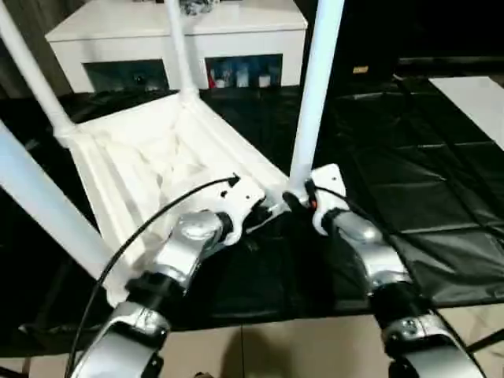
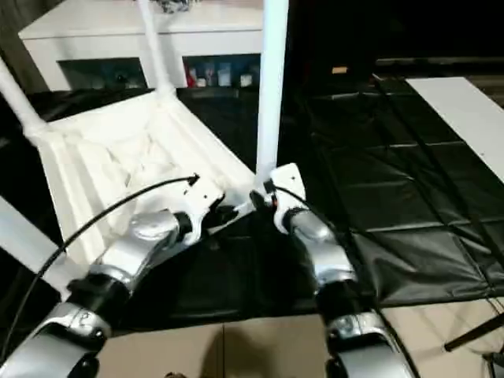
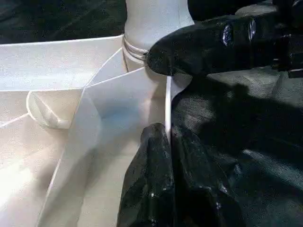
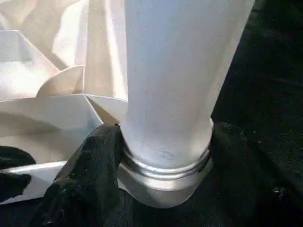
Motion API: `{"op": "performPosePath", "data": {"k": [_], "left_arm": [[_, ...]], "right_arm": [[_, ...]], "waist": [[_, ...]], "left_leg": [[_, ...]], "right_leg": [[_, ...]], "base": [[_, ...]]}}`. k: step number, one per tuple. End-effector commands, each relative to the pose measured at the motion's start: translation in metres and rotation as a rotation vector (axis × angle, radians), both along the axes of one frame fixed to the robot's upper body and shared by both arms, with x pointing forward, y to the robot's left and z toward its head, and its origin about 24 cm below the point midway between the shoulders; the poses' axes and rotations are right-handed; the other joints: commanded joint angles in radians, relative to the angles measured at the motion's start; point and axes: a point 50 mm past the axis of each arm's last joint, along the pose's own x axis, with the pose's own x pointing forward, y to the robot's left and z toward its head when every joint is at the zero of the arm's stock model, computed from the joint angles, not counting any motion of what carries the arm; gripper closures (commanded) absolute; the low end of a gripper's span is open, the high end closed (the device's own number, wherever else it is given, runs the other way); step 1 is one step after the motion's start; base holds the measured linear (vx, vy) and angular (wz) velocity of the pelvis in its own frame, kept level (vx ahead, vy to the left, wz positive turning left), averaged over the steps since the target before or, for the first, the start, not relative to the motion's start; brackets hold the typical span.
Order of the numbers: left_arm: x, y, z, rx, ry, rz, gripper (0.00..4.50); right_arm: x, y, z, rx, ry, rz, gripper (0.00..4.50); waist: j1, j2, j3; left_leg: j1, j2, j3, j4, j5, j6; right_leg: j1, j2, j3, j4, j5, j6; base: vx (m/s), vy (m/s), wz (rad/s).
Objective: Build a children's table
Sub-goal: Rotate leg to tighten
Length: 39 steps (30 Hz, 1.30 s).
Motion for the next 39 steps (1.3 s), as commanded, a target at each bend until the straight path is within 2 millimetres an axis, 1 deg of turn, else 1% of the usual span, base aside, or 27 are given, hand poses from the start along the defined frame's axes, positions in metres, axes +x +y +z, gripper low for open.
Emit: {"op": "performPosePath", "data": {"k": [1,3,4,6,7,8,9,10,11,12,13,14,15,16,17,18,21,22,23,24,26,28,32,33,34,36,39], "left_arm": [[0.005,-0.005,0.011,-0.071,-0.059,0.040,4.50],[0.005,-0.005,0.011,-0.068,-0.060,0.034,4.50],[0.004,-0.004,0.010,-0.065,-0.057,0.026,4.50],[0.001,-0.002,0.008,-0.063,-0.041,-0.006,4.50],[0.001,-0.001,0.008,-0.063,-0.038,-0.012,4.50],[-0.005,0.002,0.004,-0.059,-0.006,-0.066,4.50],[-0.005,0.003,0.004,-0.058,-0.002,-0.073,4.50],[-0.009,0.005,0.002,-0.054,0.015,-0.109,4.50],[-0.012,0.008,0.000,-0.050,0.031,-0.135,4.50],[-0.015,0.012,-0.001,-0.045,0.042,-0.153,4.50],[-0.015,0.012,-0.001,-0.045,0.042,-0.153,4.50],[-0.018,0.017,-0.002,-0.035,0.060,-0.184,4.50],[-0.021,0.022,-0.002,-0.029,0.072,-0.209,4.50],[-0.024,0.026,-0.003,-0.027,0.081,-0.235,4.50],[-0.027,0.030,-0.002,-0.028,0.087,-0.261,4.50],[-0.027,0.030,-0.002,-0.028,0.087,-0.261,4.50],[-0.033,0.036,0.001,-0.040,0.096,-0.339,4.50],[-0.038,0.040,0.004,-0.046,0.117,-0.395,4.50],[-0.038,0.040,0.004,-0.046,0.117,-0.395,4.50],[-0.045,0.048,0.008,-0.029,0.141,-0.459,4.50],[-0.046,0.052,0.009,-0.015,0.149,-0.467,4.50],[-0.047,0.054,0.010,-0.008,0.160,-0.478,4.50],[-0.048,0.055,0.011,-0.003,0.160,-0.485,4.50],[-0.048,0.056,0.011,-0.003,0.160,-0.485,4.50],[-0.049,0.056,0.012,-0.003,0.159,-0.485,4.50],[-0.050,0.057,0.012,-0.004,0.160,-0.486,4.50],[-0.050,0.057,0.013,-0.004,0.163,-0.485,4.50]], "right_arm": [[-0.002,0.016,-0.004,-0.060,-0.003,0.063,1.82],[-0.003,0.020,-0.003,-0.051,-0.011,0.083,1.82],[-0.003,0.021,-0.001,-0.040,-0.021,0.096,1.26],[-0.004,0.017,0.001,-0.012,-0.023,0.127,1.12],[-0.005,0.016,0.001,-0.011,-0.023,0.130,1.06],[-0.005,0.007,0.002,0.004,-0.022,0.152,0.92],[-0.006,0.006,0.003,0.006,-0.021,0.154,0.77],[-0.006,0.001,0.003,0.018,-0.015,0.180,0.69],[-0.008,-0.005,0.003,0.028,-0.007,0.220,0.65],[-0.010,-0.010,0.004,0.019,-0.005,0.266,0.59],[-0.010,-0.010,0.004,0.019,-0.005,0.266,0.47],[-0.013,-0.018,0.004,-0.032,-0.011,0.344,0.34],[-0.018,-0.025,0.004,-0.064,-0.005,0.412,0.34],[-0.022,-0.032,0.004,-0.083,0.008,0.479,0.34],[-0.027,-0.036,0.006,-0.087,0.017,0.543,0.34],[-0.027,-0.036,0.006,-0.087,0.017,0.543,0.34],[-0.037,-0.043,0.010,-0.077,0.038,0.659,0.34],[-0.042,-0.046,0.013,-0.070,0.058,0.714,0.34],[-0.042,-0.046,0.013,-0.070,0.058,0.714,0.34],[-0.046,-0.050,0.015,-0.071,0.084,0.779,0.34],[-0.046,-0.050,0.016,-0.076,0.089,0.797,0.34],[-0.044,-0.049,0.017,-0.074,0.079,0.804,0.34],[-0.043,-0.045,0.019,-0.058,0.075,0.819,0.34],[-0.043,-0.045,0.019,-0.057,0.077,0.823,0.34],[-0.045,-0.045,0.019,-0.055,0.085,0.837,0.34],[-0.045,-0.045,0.019,-0.054,0.089,0.843,0.34],[-0.046,-0.044,0.018,-0.046,0.098,0.850,0.60]], "waist": [[0.001,-0.024,-0.069],[0.000,-0.023,-0.068],[0.000,-0.023,-0.067],[0.001,-0.026,-0.069],[0.001,-0.026,-0.069],[0.000,-0.027,-0.068],[0.001,-0.027,-0.069],[0.000,-0.025,-0.069],[0.000,-0.028,-0.070],[0.003,-0.019,-0.069],[0.001,-0.022,-0.068],[0.006,-0.023,-0.070],[0.006,-0.015,-0.068],[0.010,-0.017,-0.067],[0.015,-0.015,-0.066],[0.016,-0.015,-0.065],[0.013,-0.017,-0.063],[0.014,-0.019,-0.064],[0.016,-0.018,-0.065],[0.016,-0.019,-0.065],[0.018,-0.018,-0.063],[0.019,-0.015,-0.063],[0.021,-0.017,-0.063],[0.021,-0.023,-0.064],[0.023,-0.020,-0.064],[0.024,-0.021,-0.065],[0.025,-0.023,-0.065]], "left_leg": [[0.021,0.069,-0.046,-0.070,-0.187,0.058],[0.023,0.070,-0.047,-0.071,-0.205,0.053],[0.023,0.070,-0.047,-0.072,-0.211,0.050],[0.022,0.070,-0.047,-0.071,-0.202,0.054],[0.021,0.070,-0.047,-0.071,-0.194,0.058],[0.019,0.070,-0.047,-0.070,-0.187,0.063],[0.018,0.071,-0.047,-0.070,-0.184,0.066],[0.019,0.071,-0.046,-0.069,-0.180,0.073],[0.017,0.070,-0.046,-0.067,-0.176,0.082],[0.018,0.072,-0.047,-0.067,-0.176,0.083],[0.018,0.073,-0.045,-0.066,-0.177,0.088],[0.022,0.074,-0.046,-0.066,-0.178,0.082],[0.021,0.074,-0.045,-0.066,-0.183,0.083],[0.024,0.077,-0.044,-0.067,-0.195,0.079],[0.024,0.077,-0.045,-0.068,-0.208,0.078],[0.025,0.079,-0.044,-0.070,-0.215,0.078],[0.021,0.078,-0.046,-0.073,-0.239,0.067],[0.024,0.080,-0.047,-0.074,-0.246,0.066],[0.022,0.081,-0.049,-0.074,-0.241,0.067],[0.022,0.082,-0.047,-0.074,-0.231,0.072],[0.024,0.081,-0.044,-0.074,-0.233,0.074],[0.027,0.082,-0.044,-0.075,-0.248,0.060],[0.027,0.081,-0.046,-0.076,-0.247,0.044],[0.026,0.080,-0.045,-0.076,-0.241,0.047],[0.026,0.080,-0.046,-0.075,-0.232,0.050],[0.025,0.080,-0.045,-0.074,-0.218,0.054],[0.024,0.080,-0.045,-0.072,-0.211,0.060]], "right_leg": [[0.037,-0.064,0.038,-0.077,-0.180,-0.225],[0.036,-0.065,0.038,-0.079,-0.205,-0.221],[0.037,-0.065,0.039,-0.080,-0.213,-0.219],[0.038,-0.065,0.039,-0.077,-0.202,-0.218],[0.038,-0.065,0.039,-0.076,-0.192,-0.219],[0.040,-0.065,0.039,-0.075,-0.180,-0.220],[0.042,-0.066,0.038,-0.074,-0.174,-0.221],[0.039,-0.065,0.039,-0.073,-0.163,-0.228],[0.044,-0.067,0.038,-0.071,-0.152,-0.235],[0.042,-0.068,0.038,-0.071,-0.153,-0.237],[0.040,-0.066,0.038,-0.073,-0.145,-0.242],[0.043,-0.064,0.035,-0.072,-0.151,-0.242],[0.040,-0.063,0.037,-0.070,-0.151,-0.244],[0.038,-0.064,0.037,-0.073,-0.159,-0.244],[0.040,-0.061,0.036,-0.072,-0.164,-0.244],[0.038,-0.061,0.037,-0.073,-0.167,-0.242],[0.039,-0.063,0.037,-0.074,-0.191,-0.248],[0.040,-0.063,0.038,-0.074,-0.198,-0.244],[0.043,-0.064,0.037,-0.071,-0.191,-0.245],[0.039,-0.062,0.037,-0.070,-0.177,-0.252],[0.034,-0.061,0.037,-0.070,-0.185,-0.260],[0.032,-0.062,0.038,-0.071,-0.202,-0.262],[0.033,-0.063,0.040,-0.070,-0.197,-0.258],[0.035,-0.063,0.040,-0.070,-0.191,-0.258],[0.035,-0.064,0.040,-0.069,-0.185,-0.258],[0.035,-0.063,0.039,-0.067,-0.171,-0.259],[0.037,-0.064,0.039,-0.066,-0.167,-0.261]], "base": [[0.000,0.000,0.00],[0.000,0.000,0.00],[0.000,0.000,0.00],[0.000,0.000,0.00],[0.000,0.000,0.00],[0.000,0.000,0.00],[0.000,0.000,0.00],[0.000,0.000,0.00],[0.000,0.000,0.00],[0.000,0.000,0.00],[0.000,0.000,0.00],[0.000,0.000,0.00],[0.000,0.000,0.00],[0.000,0.000,0.00],[0.000,0.000,0.00],[0.000,0.000,0.00],[0.000,0.000,0.00],[0.000,0.000,0.00],[0.000,0.000,0.00],[0.000,0.000,0.00],[0.000,0.000,0.00],[0.000,0.000,0.00],[0.000,0.000,0.00],[0.000,0.000,0.00],[0.000,0.000,0.00],[0.000,0.000,0.00],[0.000,0.000,0.00]]}}
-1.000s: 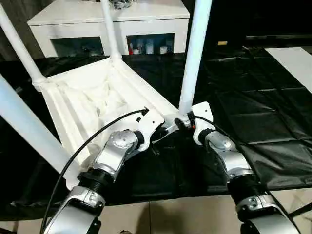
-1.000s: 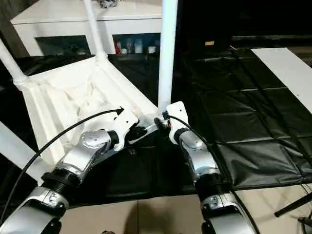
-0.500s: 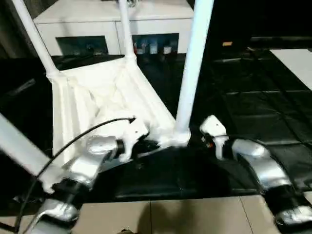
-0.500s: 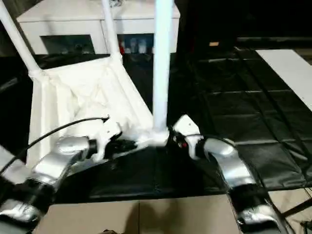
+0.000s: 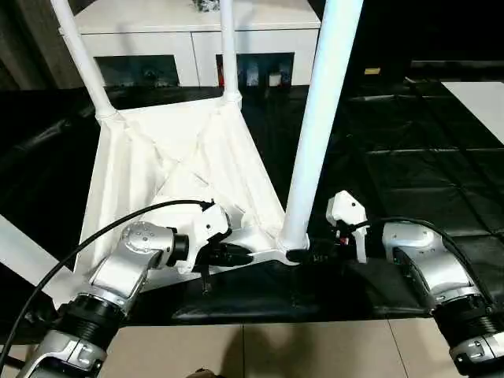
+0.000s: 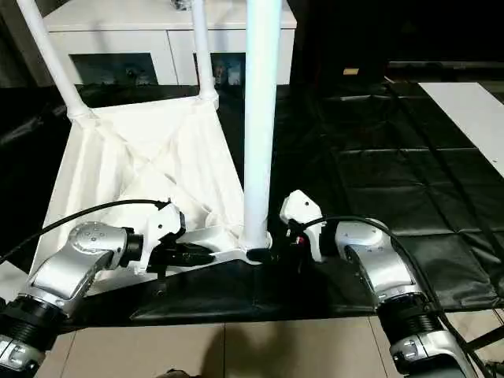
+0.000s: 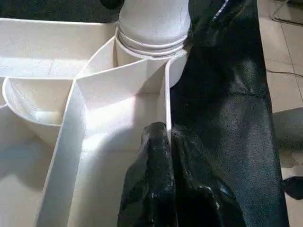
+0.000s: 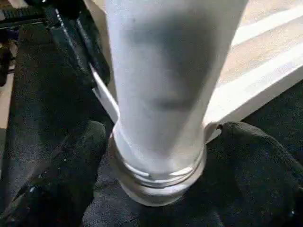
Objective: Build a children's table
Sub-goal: Rotate leg to tighten
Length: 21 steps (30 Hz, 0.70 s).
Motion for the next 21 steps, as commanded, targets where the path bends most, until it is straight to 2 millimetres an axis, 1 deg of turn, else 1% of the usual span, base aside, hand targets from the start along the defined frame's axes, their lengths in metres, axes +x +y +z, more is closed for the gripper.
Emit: {"op": "performPosePath", "data": {"k": [1,2,4,6,7,8,10,12,13,14,16,17,18,19,20,21], "left_arm": [[-0.0021,-0.0044,0.0078,-0.024,-0.014,-0.053,4.50],[-0.0021,-0.0043,0.0078,-0.024,-0.014,-0.053,4.50],[-0.0020,-0.0045,0.0077,-0.024,-0.015,-0.051,4.50],[-0.0020,-0.0046,0.0077,-0.023,-0.015,-0.051,4.50],[-0.0021,-0.0046,0.0077,-0.024,-0.015,-0.051,4.50],[-0.0022,-0.0047,0.0078,-0.024,-0.014,-0.051,4.50],[-0.0022,-0.0046,0.0078,-0.023,-0.013,-0.051,4.50],[-0.0024,-0.0046,0.0077,-0.023,-0.012,-0.052,4.50],[-0.0024,-0.0045,0.0077,-0.022,-0.012,-0.052,4.50],[-0.0025,-0.0045,0.0077,-0.022,-0.012,-0.052,4.50],[-0.0029,-0.0042,0.0076,-0.021,-0.011,-0.053,4.50],[-0.0028,-0.0045,0.0074,-0.021,-0.012,-0.052,4.50],[-0.0026,-0.0046,0.0071,-0.021,-0.013,-0.048,4.50],[-0.0018,-0.0053,0.0063,-0.021,-0.017,-0.038,4.50],[0.0001,-0.0066,0.0050,-0.021,-0.026,-0.017,4.50],[0.0014,-0.0074,0.0042,-0.022,-0.033,-0.004,4.50]], "right_arm": [[0.0000,0.0029,0.0027,0.009,0.004,0.021,0.71],[-0.0001,0.0029,0.0025,0.010,0.006,0.022,0.71],[0.0000,0.0025,0.0026,0.014,0.013,0.019,1.00],[0.0003,0.0023,0.0023,0.015,0.013,0.016,1.08],[0.0005,0.0023,0.0022,0.018,0.015,0.013,1.32],[0.0006,0.0024,0.0019,0.021,0.017,0.012,1.32],[0.0006,0.0026,0.0018,0.023,0.020,0.013,1.50],[0.0007,0.0032,0.0015,0.025,0.023,0.015,1.56],[0.0006,0.0034,0.0014,0.027,0.024,0.015,1.74],[0.0005,0.0036,0.0012,0.028,0.025,0.015,1.80],[0.0004,0.0041,0.0005,0.029,0.025,0.012,1.84],[0.0006,0.0041,0.0000,0.029,0.024,0.007,1.85],[0.0012,0.0042,-0.0008,0.027,0.020,-0.007,1.86],[0.0036,0.0045,-0.0023,0.021,0.008,-0.045,1.86],[0.0068,0.0049,-0.0053,0.015,0.000,-0.103,1.87],[0.0082,0.0052,-0.0070,0.010,-0.004,-0.131,1.87]], "waist": [[-0.001,-0.014,-0.068],[0.000,-0.014,-0.068],[0.001,-0.014,-0.068],[0.002,-0.014,-0.068],[0.003,-0.014,-0.068],[0.004,-0.014,-0.069],[0.005,-0.015,-0.069],[0.006,-0.014,-0.069],[0.006,-0.014,-0.069],[0.006,-0.015,-0.069],[0.007,-0.014,-0.069],[0.006,-0.018,-0.070],[0.007,-0.017,-0.069],[0.006,-0.021,-0.069],[0.006,-0.017,-0.069],[0.003,-0.018,-0.067]], "left_leg": [[0.027,0.079,-0.044,-0.074,-0.210,0.061],[0.027,0.079,-0.044,-0.074,-0.213,0.060],[0.028,0.079,-0.044,-0.074,-0.215,0.058],[0.029,0.079,-0.044,-0.074,-0.218,0.054],[0.029,0.079,-0.044,-0.074,-0.217,0.053],[0.029,0.079,-0.044,-0.074,-0.213,0.054],[0.028,0.078,-0.044,-0.072,-0.206,0.057],[0.028,0.078,-0.044,-0.072,-0.204,0.058],[0.028,0.078,-0.044,-0.073,-0.205,0.058],[0.028,0.078,-0.044,-0.073,-0.207,0.056],[0.028,0.078,-0.045,-0.073,-0.207,0.055],[0.028,0.078,-0.044,-0.073,-0.206,0.055],[0.028,0.078,-0.045,-0.073,-0.205,0.055],[0.028,0.078,-0.043,-0.072,-0.204,0.056],[0.028,0.078,-0.044,-0.073,-0.206,0.053],[0.027,0.078,-0.044,-0.074,-0.210,0.049]], "right_leg": [[0.037,-0.063,0.041,-0.067,-0.169,-0.261],[0.036,-0.063,0.040,-0.068,-0.176,-0.260],[0.037,-0.062,0.040,-0.068,-0.181,-0.258],[0.036,-0.064,0.041,-0.069,-0.187,-0.257],[0.035,-0.063,0.041,-0.069,-0.186,-0.256],[0.036,-0.063,0.041,-0.068,-0.180,-0.256],[0.036,-0.063,0.041,-0.067,-0.171,-0.257],[0.036,-0.064,0.041,-0.067,-0.171,-0.257],[0.036,-0.063,0.040,-0.067,-0.172,-0.257],[0.036,-0.063,0.041,-0.067,-0.177,-0.257],[0.036,-0.064,0.040,-0.067,-0.178,-0.256],[0.036,-0.063,0.040,-0.067,-0.175,-0.256],[0.037,-0.063,0.041,-0.066,-0.174,-0.257],[0.036,-0.063,0.041,-0.067,-0.179,-0.255],[0.034,-0.064,0.041,-0.067,-0.186,-0.254],[0.033,-0.064,0.042,-0.069,-0.191,-0.254]], "base": [[0.000,0.000,0.00],[0.000,0.000,0.00],[0.000,0.000,0.00],[0.000,0.000,0.00],[0.000,0.000,0.00],[0.000,0.000,0.00],[0.000,0.000,0.00],[0.000,0.000,0.00],[0.000,0.000,0.00],[0.000,0.000,0.00],[0.000,0.000,0.00],[0.000,0.000,0.00],[0.000,0.000,0.00],[0.000,0.000,0.00],[0.000,0.000,0.00],[0.000,0.000,0.00]]}}
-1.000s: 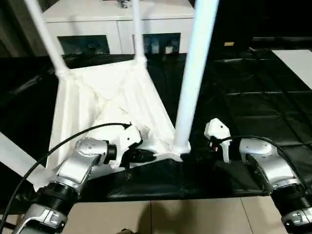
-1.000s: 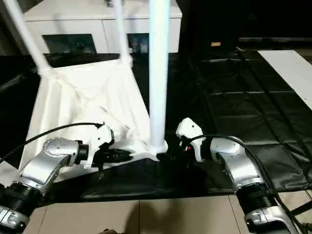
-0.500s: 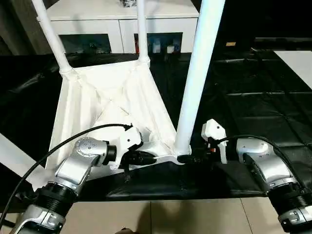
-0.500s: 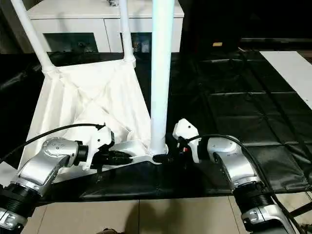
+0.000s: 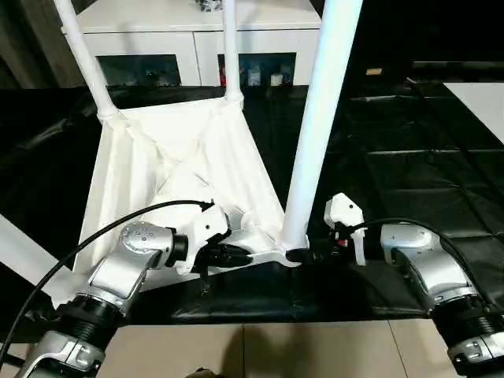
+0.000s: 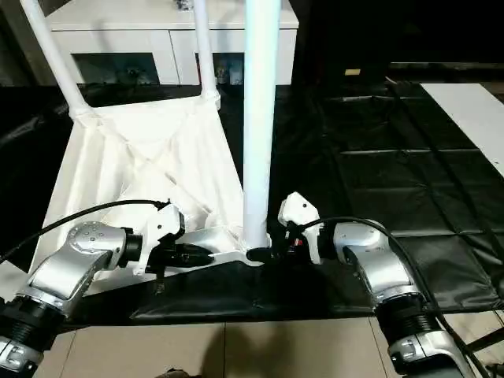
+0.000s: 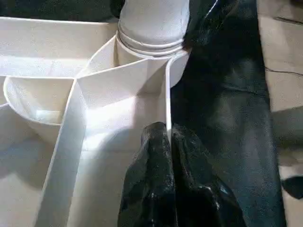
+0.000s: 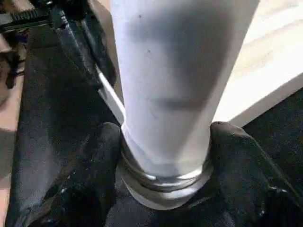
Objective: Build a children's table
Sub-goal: Rotate leg to tighten
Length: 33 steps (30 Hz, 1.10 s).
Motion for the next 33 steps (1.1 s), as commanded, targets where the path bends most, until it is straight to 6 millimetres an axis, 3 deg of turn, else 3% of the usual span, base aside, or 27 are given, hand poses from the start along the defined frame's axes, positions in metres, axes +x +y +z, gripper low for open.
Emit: {"op": "performPosePath", "data": {"k": [1,5,8,9,11,12,13,14,18,19,20,23,24,25,27,33], "left_arm": [[0.007,-0.012,0.002,-0.019,-0.060,0.031,4.50],[0.019,-0.020,-0.002,-0.002,-0.109,0.137,4.50],[0.028,-0.033,-0.002,-0.012,-0.133,0.221,4.50],[0.035,-0.045,-0.001,-0.024,-0.148,0.277,4.50],[0.039,-0.054,0.001,-0.034,-0.148,0.310,4.50],[0.044,-0.059,0.002,-0.034,-0.159,0.352,4.50],[0.047,-0.062,0.002,-0.031,-0.170,0.382,4.50],[0.049,-0.064,0.002,-0.024,-0.179,0.393,4.50],[0.055,-0.070,0.000,0.006,-0.208,0.437,4.50],[0.055,-0.071,-0.001,0.016,-0.212,0.431,4.50],[0.055,-0.072,-0.002,0.018,-0.210,0.425,4.50],[0.052,-0.071,-0.004,0.015,-0.200,0.396,4.50],[0.051,-0.070,-0.005,0.022,-0.202,0.391,4.50],[0.051,-0.070,-0.006,0.024,-0.203,0.390,4.50],[0.050,-0.068,-0.007,0.026,-0.196,0.380,4.50],[0.048,-0.064,-0.009,0.034,-0.186,0.333,4.50]], "right_arm": [[0.010,0.000,-0.007,-0.021,-0.024,-0.181,1.87],[0.016,0.005,-0.013,-0.014,-0.036,-0.328,1.89],[0.021,0.011,-0.015,0.012,-0.032,-0.483,1.89],[0.026,0.015,-0.017,0.033,-0.018,-0.608,1.89],[0.029,0.018,-0.019,0.039,-0.004,-0.697,1.89],[0.031,0.020,-0.020,0.031,-0.009,-0.741,1.89],[0.032,0.023,-0.021,0.015,-0.026,-0.770,1.89],[0.033,0.025,-0.021,0.012,-0.035,-0.783,1.89],[0.037,0.035,-0.019,-0.015,-0.089,-0.836,1.89],[0.038,0.037,-0.019,-0.021,-0.098,-0.843,1.89],[0.038,0.039,-0.019,-0.015,-0.100,-0.844,1.89],[0.039,0.041,-0.017,0.021,-0.092,-0.841,1.89],[0.039,0.039,-0.016,0.038,-0.088,-0.843,1.89],[0.039,0.039,-0.015,0.046,-0.088,-0.843,1.89],[0.039,0.039,-0.013,0.086,-0.077,-0.835,1.33],[0.038,0.035,-0.004,0.136,-0.095,-0.736,0.77]], "waist": [[-0.006,-0.012,-0.064],[-0.026,-0.010,-0.060],[-0.033,-0.013,-0.059],[-0.030,0.002,-0.061],[-0.038,-0.008,-0.062],[-0.039,0.001,-0.063],[-0.044,-0.004,-0.062],[-0.041,-0.003,-0.065],[-0.041,0.000,-0.070],[-0.039,0.000,-0.071],[-0.039,-0.006,-0.072],[-0.036,-0.005,-0.072],[-0.037,-0.008,-0.071],[-0.036,-0.005,-0.070],[-0.037,-0.007,-0.068],[-0.039,-0.007,-0.066]], "left_leg": [[0.025,0.076,-0.047,-0.077,-0.228,0.037],[0.034,0.075,-0.053,-0.085,-0.324,-0.016],[0.034,0.072,-0.054,-0.087,-0.345,-0.030],[0.037,0.073,-0.056,-0.087,-0.352,-0.034],[0.038,0.069,-0.056,-0.088,-0.359,-0.050],[0.036,0.068,-0.057,-0.087,-0.356,-0.050],[0.032,0.068,-0.055,-0.088,-0.351,-0.045],[0.036,0.067,-0.053,-0.084,-0.342,-0.038],[0.031,0.065,-0.050,-0.080,-0.290,-0.013],[0.026,0.066,-0.050,-0.078,-0.265,0.000],[0.025,0.065,-0.048,-0.076,-0.247,0.014],[0.023,0.066,-0.047,-0.073,-0.215,0.045],[0.023,0.067,-0.047,-0.074,-0.215,0.048],[0.024,0.068,-0.048,-0.075,-0.223,0.048],[0.026,0.069,-0.049,-0.077,-0.246,0.039],[0.024,0.070,-0.050,-0.081,-0.266,0.032]], "right_leg": [[0.035,-0.064,0.040,-0.072,-0.217,-0.247],[0.030,-0.064,0.042,-0.084,-0.315,-0.215],[0.027,-0.063,0.044,-0.088,-0.338,-0.197],[0.026,-0.066,0.044,-0.089,-0.339,-0.196],[0.025,-0.062,0.043,-0.091,-0.329,-0.193],[0.026,-0.064,0.043,-0.088,-0.322,-0.195],[0.028,-0.063,0.043,-0.092,-0.309,-0.193],[0.025,-0.063,0.044,-0.094,-0.291,-0.194],[0.032,-0.062,0.043,-0.087,-0.207,-0.211],[0.036,-0.063,0.043,-0.083,-0.173,-0.218],[0.037,-0.063,0.042,-0.082,-0.151,-0.224],[0.041,-0.065,0.041,-0.079,-0.136,-0.235],[0.041,-0.066,0.041,-0.080,-0.143,-0.234],[0.040,-0.066,0.040,-0.082,-0.166,-0.232],[0.038,-0.065,0.040,-0.085,-0.203,-0.226],[0.038,-0.064,0.041,-0.086,-0.222,-0.218]], "base": [[0.000,0.000,0.00],[0.000,0.000,0.00],[0.000,0.000,0.00],[0.000,0.000,0.00],[0.000,0.000,0.00],[0.000,0.000,0.00],[0.000,0.000,0.00],[0.000,0.000,0.00],[0.000,0.000,0.00],[0.000,0.000,0.00],[0.000,0.000,0.00],[0.000,0.000,0.00],[0.000,0.000,0.00],[0.000,0.000,0.00],[0.000,0.000,0.00],[0.000,0.000,0.00]]}}
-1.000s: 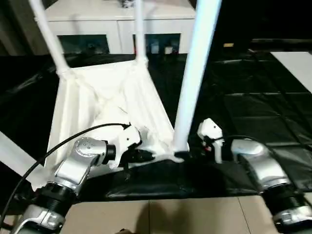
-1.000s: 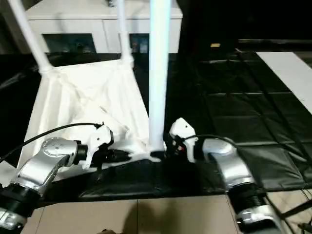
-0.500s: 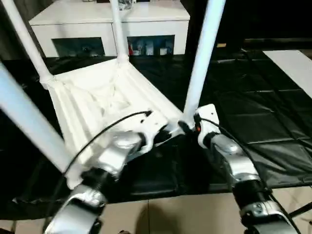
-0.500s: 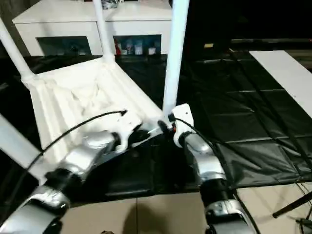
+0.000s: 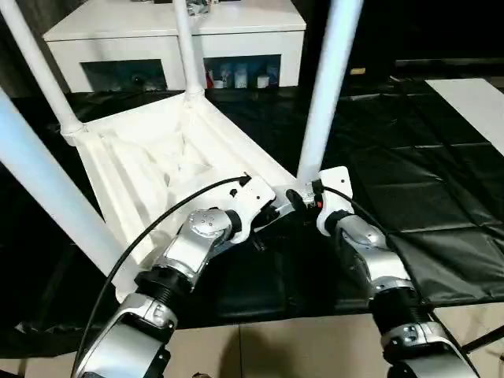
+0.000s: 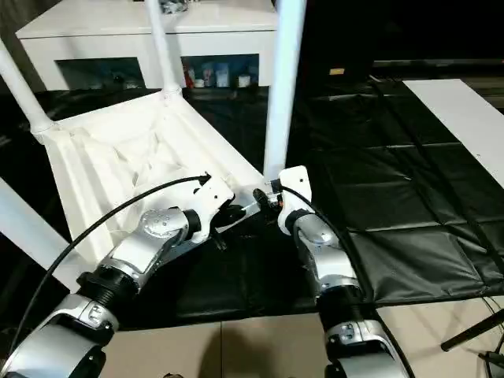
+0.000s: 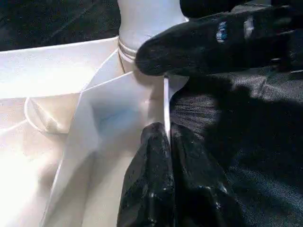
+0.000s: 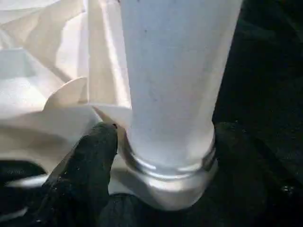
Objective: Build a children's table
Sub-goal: Rotate leg to tighten
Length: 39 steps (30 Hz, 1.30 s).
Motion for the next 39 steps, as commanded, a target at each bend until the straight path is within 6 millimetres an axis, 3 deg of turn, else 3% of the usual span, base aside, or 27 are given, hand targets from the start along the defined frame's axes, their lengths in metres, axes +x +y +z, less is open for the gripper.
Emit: {"op": "performPosePath", "data": {"k": [1,4,6,10,12,14,16,20,24,25,29,32,33,34,35,36,39], "left_arm": [[-0.002,0.005,-0.005,0.018,0.013,-0.019,4.50],[-0.008,0.010,-0.008,0.040,0.046,-0.103,4.50],[-0.010,0.011,-0.008,0.044,0.051,-0.122,4.50],[-0.038,0.019,-0.003,0.006,0.080,-0.469,4.50],[-0.045,0.025,-0.002,0.021,0.099,-0.542,4.50],[-0.051,0.031,0.002,0.026,0.108,-0.603,4.50],[-0.053,0.033,0.004,0.022,0.116,-0.627,4.50],[-0.055,0.035,0.007,0.027,0.114,-0.676,4.50],[-0.048,0.040,0.011,0.059,0.063,-0.667,4.50],[-0.046,0.042,0.012,0.068,0.056,-0.656,4.50],[-0.035,0.051,0.017,0.095,-0.006,-0.597,4.50],[-0.025,0.068,0.029,0.052,-0.018,-0.541,3.95],[-0.025,0.072,0.033,0.028,-0.026,-0.531,3.95],[-0.025,0.074,0.036,0.012,-0.030,-0.526,3.92],[-0.025,0.075,0.037,0.007,-0.031,-0.526,3.62],[-0.028,0.077,0.043,-0.054,-0.041,-0.524,3.62],[-0.037,0.082,0.050,-0.147,-0.075,-0.505,3.54]], "right_arm": [[-0.001,0.007,0.008,0.019,-0.029,0.098,0.73],[-0.011,-0.008,0.012,-0.001,-0.017,0.274,0.67],[-0.014,-0.011,0.013,-0.002,-0.016,0.304,0.67],[-0.039,-0.053,0.020,-0.079,0.004,0.507,0.67],[-0.047,-0.067,0.021,-0.107,0.023,0.541,0.67],[-0.056,-0.089,0.023,-0.109,0.055,0.540,0.67],[-0.059,-0.098,0.024,-0.117,0.066,0.531,0.67],[-0.059,-0.111,0.022,-0.136,0.083,0.472,0.67],[-0.057,-0.109,0.020,-0.138,0.077,0.434,0.67],[-0.057,-0.106,0.020,-0.131,0.070,0.436,0.67],[-0.055,-0.093,0.021,-0.089,0.036,0.435,0.67],[-0.051,-0.083,0.021,-0.045,-0.014,0.381,0.60],[-0.050,-0.081,0.021,-0.030,-0.031,0.356,0.60],[-0.049,-0.080,0.022,-0.019,-0.042,0.338,0.60],[-0.049,-0.079,0.022,-0.016,-0.044,0.334,0.60],[-0.048,-0.078,0.023,0.019,-0.060,0.290,0.60],[-0.048,-0.080,0.027,0.060,-0.109,0.177,0.60]], "waist": [[0.003,-0.016,-0.064],[0.001,-0.015,-0.062],[0.007,-0.015,-0.062],[0.020,-0.008,-0.067],[0.030,-0.001,-0.067],[0.043,-0.001,-0.061],[0.051,-0.001,-0.056],[0.048,-0.004,-0.055],[0.045,-0.005,-0.057],[0.044,0.000,-0.058],[0.043,-0.005,-0.063],[0.044,-0.004,-0.066],[0.042,-0.011,-0.067],[0.041,-0.007,-0.069],[0.040,-0.004,-0.069],[0.038,-0.011,-0.068],[0.042,-0.008,-0.065]], "left_leg": [[0.022,0.071,-0.049,-0.079,-0.264,0.033],[0.021,0.071,-0.049,-0.079,-0.270,0.039],[0.022,0.075,-0.050,-0.079,-0.265,0.049],[0.019,0.081,-0.051,-0.075,-0.221,0.078],[0.025,0.084,-0.045,-0.075,-0.215,0.079],[0.029,0.084,-0.042,-0.077,-0.261,0.066],[0.038,0.088,-0.041,-0.083,-0.312,0.040],[0.039,0.085,-0.045,-0.088,-0.354,-0.004],[0.034,0.081,-0.046,-0.086,-0.336,-0.003],[0.032,0.080,-0.046,-0.086,-0.327,0.000],[0.027,0.080,-0.047,-0.083,-0.290,0.015],[0.025,0.079,-0.045,-0.080,-0.257,0.022],[0.023,0.078,-0.044,-0.079,-0.246,0.023],[0.020,0.078,-0.045,-0.079,-0.223,0.028],[0.024,0.079,-0.042,-0.077,-0.217,0.031],[0.024,0.079,-0.040,-0.077,-0.217,0.034],[0.026,0.083,-0.040,-0.081,-0.226,0.034]], "right_leg": [[0.037,-0.065,0.039,-0.083,-0.222,-0.217],[0.038,-0.065,0.039,-0.085,-0.233,-0.215],[0.040,-0.065,0.041,-0.084,-0.221,-0.209],[0.046,-0.069,0.040,-0.074,-0.127,-0.244],[0.038,-0.063,0.038,-0.070,-0.101,-0.264],[0.035,-0.064,0.039,-0.075,-0.158,-0.265],[0.027,-0.065,0.042,-0.083,-0.233,-0.252],[0.025,-0.067,0.044,-0.088,-0.305,-0.227],[0.028,-0.068,0.045,-0.088,-0.292,-0.216],[0.028,-0.067,0.044,-0.089,-0.282,-0.215],[0.031,-0.067,0.042,-0.080,-0.232,-0.222],[0.031,-0.066,0.040,-0.074,-0.201,-0.233],[0.032,-0.066,0.040,-0.071,-0.185,-0.236],[0.033,-0.066,0.038,-0.065,-0.155,-0.244],[0.030,-0.064,0.037,-0.064,-0.133,-0.255],[0.029,-0.062,0.037,-0.064,-0.127,-0.261],[0.026,-0.064,0.038,-0.060,-0.140,-0.264]], "base": [[0.000,0.000,0.00],[0.000,0.000,0.00],[0.000,0.000,0.00],[0.000,0.000,0.00],[0.000,0.000,0.00],[0.000,0.000,0.00],[0.000,0.000,0.00],[0.000,0.000,0.00],[0.000,0.000,0.00],[0.000,0.000,0.00],[0.000,0.000,0.00],[0.000,0.000,0.00],[0.000,0.000,0.00],[0.000,0.000,0.00],[0.000,0.000,0.00],[0.000,0.000,0.00],[0.000,0.000,0.00]]}}
